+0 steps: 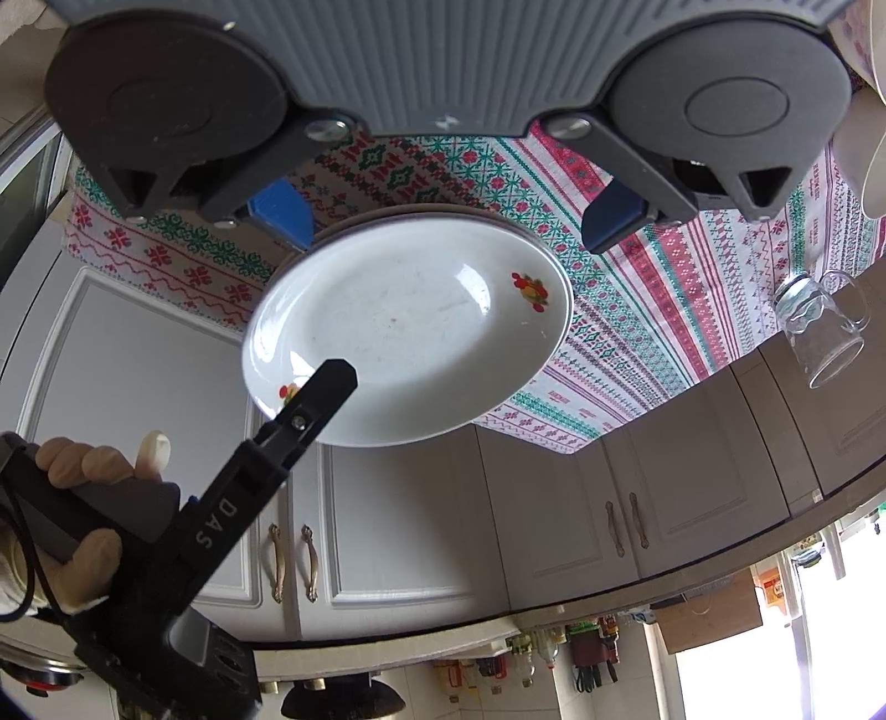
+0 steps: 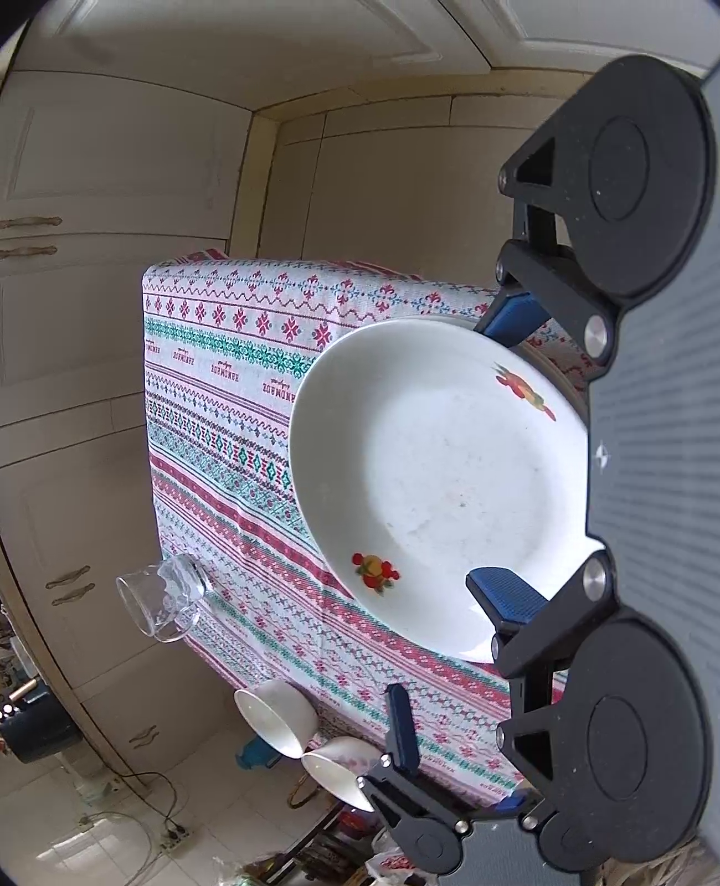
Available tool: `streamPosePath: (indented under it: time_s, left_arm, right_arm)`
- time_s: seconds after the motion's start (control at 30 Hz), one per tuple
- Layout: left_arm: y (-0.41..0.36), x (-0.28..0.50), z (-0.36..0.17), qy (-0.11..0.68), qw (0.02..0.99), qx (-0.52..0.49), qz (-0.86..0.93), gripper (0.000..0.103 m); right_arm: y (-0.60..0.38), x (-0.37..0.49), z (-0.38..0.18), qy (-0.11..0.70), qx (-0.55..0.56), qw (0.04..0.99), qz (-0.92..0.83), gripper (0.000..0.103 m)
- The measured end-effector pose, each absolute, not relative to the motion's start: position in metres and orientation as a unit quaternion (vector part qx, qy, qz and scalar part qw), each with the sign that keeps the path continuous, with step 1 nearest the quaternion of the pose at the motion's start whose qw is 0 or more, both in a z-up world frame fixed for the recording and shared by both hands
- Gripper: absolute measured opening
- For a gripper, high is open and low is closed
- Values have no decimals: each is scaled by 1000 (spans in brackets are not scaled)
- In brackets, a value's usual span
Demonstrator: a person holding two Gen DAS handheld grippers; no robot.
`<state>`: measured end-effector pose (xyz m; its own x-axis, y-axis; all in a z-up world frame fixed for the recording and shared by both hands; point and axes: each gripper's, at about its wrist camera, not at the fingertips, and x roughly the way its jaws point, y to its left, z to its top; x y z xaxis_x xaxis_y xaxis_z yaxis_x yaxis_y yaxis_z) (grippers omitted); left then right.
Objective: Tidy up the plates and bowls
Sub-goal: 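Open the right tool and withdraw it from the stacked plates, then reach the left tool to a white bowl and grip its rim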
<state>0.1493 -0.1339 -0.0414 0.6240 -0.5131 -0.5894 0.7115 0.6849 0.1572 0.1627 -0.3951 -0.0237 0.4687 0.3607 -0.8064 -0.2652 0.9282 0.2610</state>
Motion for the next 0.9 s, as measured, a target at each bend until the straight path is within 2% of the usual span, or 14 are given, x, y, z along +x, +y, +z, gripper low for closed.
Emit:
streamPosePath:
  time_s: [0.2, 0.3, 0.47, 0.67, 0.9]
  left_arm:
    - [-123, 140, -38, 239, 893, 182, -335, 102]
    - [-116, 136, -35, 230, 899, 176, -327, 102]
    - [-99, 130, -24, 222, 910, 158, -313, 102]
    - [-65, 120, -6, 222, 924, 134, -281, 102]
    - [-4, 102, 4, 250, 927, 106, -257, 102]
  right_arm:
    - [-392, 154, -28, 487, 35, 856, 169, 93]
    - [-390, 146, -24, 474, 32, 863, 174, 97]
    - [-372, 125, -2, 423, 1, 892, 156, 103]
    - [-323, 85, 22, 330, -79, 932, 130, 103]
    - [-257, 61, 11, 292, -123, 936, 150, 103]
